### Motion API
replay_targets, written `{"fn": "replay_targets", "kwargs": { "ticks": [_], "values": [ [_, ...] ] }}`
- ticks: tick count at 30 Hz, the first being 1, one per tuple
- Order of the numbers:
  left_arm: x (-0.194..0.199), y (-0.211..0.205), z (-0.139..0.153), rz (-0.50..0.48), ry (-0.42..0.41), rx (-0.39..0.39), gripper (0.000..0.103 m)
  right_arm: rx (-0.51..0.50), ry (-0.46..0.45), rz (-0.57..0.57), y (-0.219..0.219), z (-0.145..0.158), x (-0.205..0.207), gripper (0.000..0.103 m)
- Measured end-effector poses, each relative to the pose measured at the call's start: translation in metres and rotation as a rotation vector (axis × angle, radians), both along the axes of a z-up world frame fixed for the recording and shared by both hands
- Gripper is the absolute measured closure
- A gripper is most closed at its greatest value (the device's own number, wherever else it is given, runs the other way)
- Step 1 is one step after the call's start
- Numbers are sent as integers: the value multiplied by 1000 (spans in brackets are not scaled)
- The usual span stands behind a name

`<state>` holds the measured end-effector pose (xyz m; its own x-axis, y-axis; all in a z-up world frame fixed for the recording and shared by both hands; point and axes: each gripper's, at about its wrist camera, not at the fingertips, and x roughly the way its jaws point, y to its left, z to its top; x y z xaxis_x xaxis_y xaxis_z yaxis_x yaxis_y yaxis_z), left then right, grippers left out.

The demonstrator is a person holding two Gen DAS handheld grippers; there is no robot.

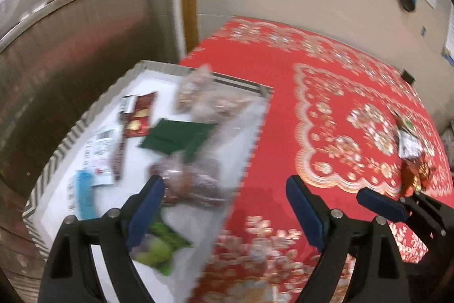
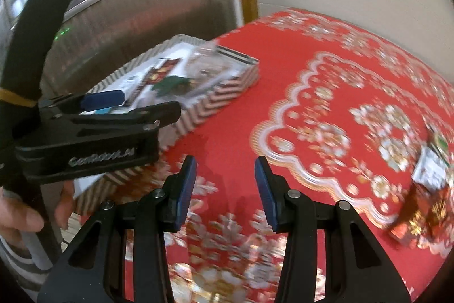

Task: Organize snacks
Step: 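Move both open tools over the red-gold candies on the tablecloth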

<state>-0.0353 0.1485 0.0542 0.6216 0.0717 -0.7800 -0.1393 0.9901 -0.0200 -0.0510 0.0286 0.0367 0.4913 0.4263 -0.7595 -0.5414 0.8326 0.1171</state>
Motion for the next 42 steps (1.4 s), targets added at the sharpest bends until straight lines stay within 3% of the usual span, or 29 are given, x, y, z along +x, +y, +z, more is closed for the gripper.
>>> {"fn": "replay_targets", "kwargs": {
  "ticks": [19,31,42],
  "values": [
    [25,-124,-3,-229,48,-28,14,-11,-5,-291,-145,4,9,61],
    [29,-182,-8,-332,73,-7,14,-13,-12,-360,-191,7,5,61],
    [37,-214,-14,-371,101,7,14,2,-16,-415,-227,9,4,61]
  ]
}}
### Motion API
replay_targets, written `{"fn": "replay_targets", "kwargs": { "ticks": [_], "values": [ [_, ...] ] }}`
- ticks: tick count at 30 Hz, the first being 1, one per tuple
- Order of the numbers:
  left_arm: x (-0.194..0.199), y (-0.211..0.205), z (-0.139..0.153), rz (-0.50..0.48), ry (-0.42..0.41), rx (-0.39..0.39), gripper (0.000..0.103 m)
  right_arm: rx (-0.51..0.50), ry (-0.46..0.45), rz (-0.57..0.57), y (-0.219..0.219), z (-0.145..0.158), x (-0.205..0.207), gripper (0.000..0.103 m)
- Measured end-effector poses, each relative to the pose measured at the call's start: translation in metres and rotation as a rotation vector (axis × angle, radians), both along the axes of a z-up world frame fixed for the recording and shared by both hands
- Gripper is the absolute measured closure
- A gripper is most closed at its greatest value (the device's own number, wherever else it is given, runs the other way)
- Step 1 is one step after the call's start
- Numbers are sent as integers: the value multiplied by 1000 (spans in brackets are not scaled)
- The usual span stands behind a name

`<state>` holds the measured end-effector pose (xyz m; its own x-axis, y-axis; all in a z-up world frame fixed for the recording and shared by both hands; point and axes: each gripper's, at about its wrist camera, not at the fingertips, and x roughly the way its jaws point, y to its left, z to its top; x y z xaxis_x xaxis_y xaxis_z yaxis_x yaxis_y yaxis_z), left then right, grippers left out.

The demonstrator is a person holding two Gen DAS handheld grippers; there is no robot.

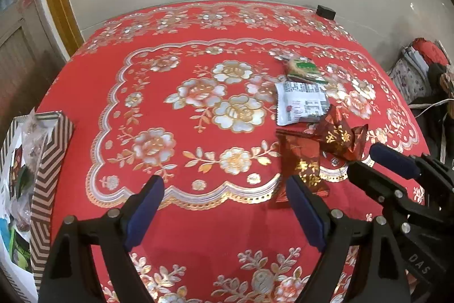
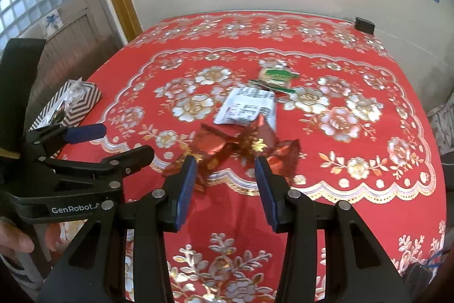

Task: Organize snacks
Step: 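Move both open tools over the red-gold candies on the tablecloth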

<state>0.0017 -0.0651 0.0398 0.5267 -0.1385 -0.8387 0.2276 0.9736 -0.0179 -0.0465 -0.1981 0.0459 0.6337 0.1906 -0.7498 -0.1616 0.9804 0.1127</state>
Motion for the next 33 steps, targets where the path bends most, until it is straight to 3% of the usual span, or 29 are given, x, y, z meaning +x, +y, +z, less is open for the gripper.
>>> {"fn": "replay_targets", "kwargs": {
  "ticks": [20,25,33],
  "values": [
    [14,-36,-8,-52,61,-15,14,17,-4,-58,-37,0,3,61],
    [14,-33,-2,-44,81,-82,14,25,-15,-74,-46,2,2,61],
    [22,-44,-11,-17,130,-124,14,38,-9,-90,-55,1,1,61]
  ]
}}
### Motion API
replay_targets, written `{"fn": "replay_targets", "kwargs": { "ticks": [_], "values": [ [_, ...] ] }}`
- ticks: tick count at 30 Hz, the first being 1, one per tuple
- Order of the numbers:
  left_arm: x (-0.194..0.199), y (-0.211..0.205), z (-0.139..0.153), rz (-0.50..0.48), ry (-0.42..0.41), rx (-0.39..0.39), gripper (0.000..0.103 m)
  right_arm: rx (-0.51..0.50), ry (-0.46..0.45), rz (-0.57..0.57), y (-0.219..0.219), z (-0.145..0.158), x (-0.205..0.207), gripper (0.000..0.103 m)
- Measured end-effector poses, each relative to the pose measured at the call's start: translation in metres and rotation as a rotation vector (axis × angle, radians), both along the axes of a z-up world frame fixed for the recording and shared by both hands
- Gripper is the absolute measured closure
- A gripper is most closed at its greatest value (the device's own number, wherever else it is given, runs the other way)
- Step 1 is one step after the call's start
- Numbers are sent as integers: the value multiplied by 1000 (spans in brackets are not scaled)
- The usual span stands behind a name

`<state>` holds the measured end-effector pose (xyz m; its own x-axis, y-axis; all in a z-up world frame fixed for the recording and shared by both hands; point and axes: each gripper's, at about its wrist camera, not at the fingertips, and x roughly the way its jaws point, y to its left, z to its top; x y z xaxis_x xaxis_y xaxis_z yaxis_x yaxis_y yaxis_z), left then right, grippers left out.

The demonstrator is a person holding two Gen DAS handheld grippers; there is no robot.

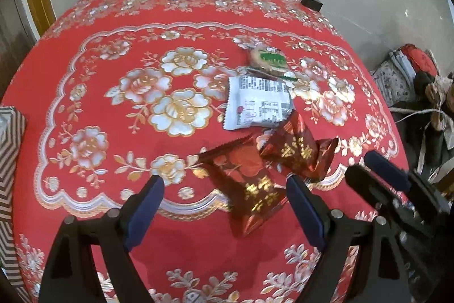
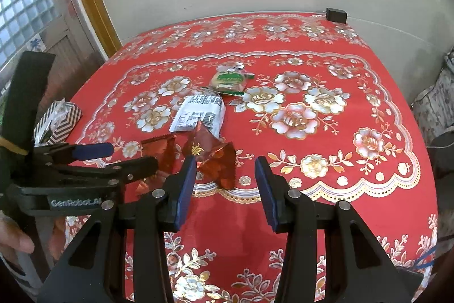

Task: Organize snacks
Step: 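Move both open tools over the red-gold candies on the tablecloth, then grasp a red-gold candy with the left tool while the right tool grasps another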

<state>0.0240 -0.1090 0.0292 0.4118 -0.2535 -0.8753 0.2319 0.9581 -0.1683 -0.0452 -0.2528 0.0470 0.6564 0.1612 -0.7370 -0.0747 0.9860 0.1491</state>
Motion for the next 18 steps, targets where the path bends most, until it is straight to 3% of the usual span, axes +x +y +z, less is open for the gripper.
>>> {"fn": "replay_targets", "kwargs": {
  "ticks": [6,12,18],
  "values": [
    [9,-7,-9,17,31,-7,14,-1,0,-1,0,0,-1,61],
    [9,-2,-18,8,31,69,14,-27,11,25,3,-2,4,61],
    [12,17,-15,28,25,81,14,-107,19,96,19,0,17,61]
  ]
}}
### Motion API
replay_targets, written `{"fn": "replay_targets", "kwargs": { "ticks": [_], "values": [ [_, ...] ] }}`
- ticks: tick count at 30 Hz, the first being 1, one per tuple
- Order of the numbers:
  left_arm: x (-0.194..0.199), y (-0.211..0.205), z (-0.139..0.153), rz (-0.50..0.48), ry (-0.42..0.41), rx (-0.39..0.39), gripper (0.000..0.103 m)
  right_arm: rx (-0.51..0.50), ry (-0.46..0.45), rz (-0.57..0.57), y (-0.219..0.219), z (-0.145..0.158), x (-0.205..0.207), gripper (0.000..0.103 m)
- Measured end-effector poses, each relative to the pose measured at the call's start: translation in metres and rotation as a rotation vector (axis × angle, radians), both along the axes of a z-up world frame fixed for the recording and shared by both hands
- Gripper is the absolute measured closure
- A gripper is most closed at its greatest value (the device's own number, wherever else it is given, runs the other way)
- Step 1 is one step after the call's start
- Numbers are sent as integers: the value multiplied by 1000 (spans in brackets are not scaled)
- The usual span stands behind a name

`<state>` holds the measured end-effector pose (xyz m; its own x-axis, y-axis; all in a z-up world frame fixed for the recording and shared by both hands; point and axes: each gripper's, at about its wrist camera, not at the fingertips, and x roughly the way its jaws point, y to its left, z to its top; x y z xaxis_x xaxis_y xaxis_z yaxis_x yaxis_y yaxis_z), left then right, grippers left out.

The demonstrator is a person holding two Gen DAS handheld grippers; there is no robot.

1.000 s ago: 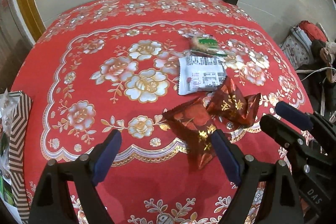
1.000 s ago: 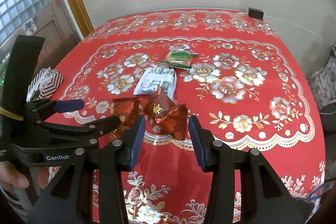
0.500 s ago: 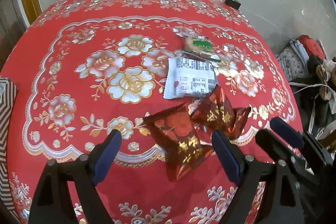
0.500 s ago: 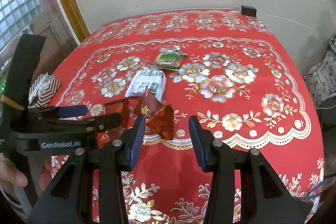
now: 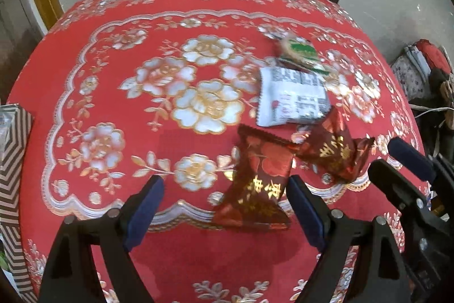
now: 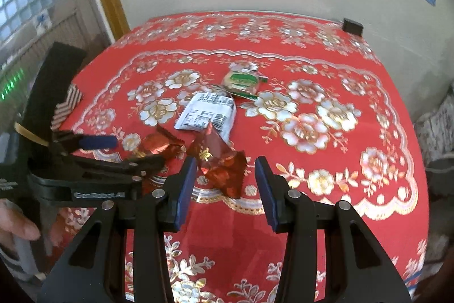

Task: Organize snacks
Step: 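Grasp a red-gold candy with the left tool while the right tool grasps another, then carry both red-gold candies over the white box with both tools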

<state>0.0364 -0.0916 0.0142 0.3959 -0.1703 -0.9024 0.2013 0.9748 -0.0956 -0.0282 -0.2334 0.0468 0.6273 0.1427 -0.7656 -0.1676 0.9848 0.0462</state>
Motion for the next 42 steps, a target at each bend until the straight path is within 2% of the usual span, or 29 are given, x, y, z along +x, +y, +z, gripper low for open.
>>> {"fn": "replay_targets", "kwargs": {
  "ticks": [1,2,4,12,16,19,21,23,24,29,32,34,36,37,42],
  "values": [
    [1,1,1,2,-4,0,14,-24,2,11,3,0,3,59],
    [1,2,2,-1,-7,0,14,-48,2,27,7,-1,6,49],
    [2,0,3,-18,-10,8,14,-86,4,53,11,-1,10,37],
    [6,-9,2,-109,-23,75,14,-254,34,190,26,-6,27,37],
    [8,-8,-2,-129,-11,85,14,-279,70,251,30,-14,35,37],
    [9,-11,-5,-149,-23,128,14,-280,100,289,32,-22,41,37],
    [11,-11,-6,-152,-25,139,14,-270,123,299,33,-27,44,39],
    [14,-9,-7,-150,-16,125,14,-247,141,300,33,-30,47,61],
    [16,-8,-7,-146,-14,118,14,-239,153,297,33,-32,47,64],
    [18,-3,-8,-131,-26,98,14,-209,161,245,31,-35,43,66],
    [16,-2,-7,-125,-54,103,24,-188,156,215,29,-35,38,67],
    [15,-1,-4,-126,-68,98,43,-166,151,186,28,-34,34,67],
    [12,0,-2,-128,-72,98,58,-153,147,175,29,-33,31,67],
    [11,0,-1,-130,-71,98,62,-152,141,165,29,-32,29,67],
    [5,6,1,-123,-88,85,69,-110,101,130,34,-25,18,67]
  ]
}}
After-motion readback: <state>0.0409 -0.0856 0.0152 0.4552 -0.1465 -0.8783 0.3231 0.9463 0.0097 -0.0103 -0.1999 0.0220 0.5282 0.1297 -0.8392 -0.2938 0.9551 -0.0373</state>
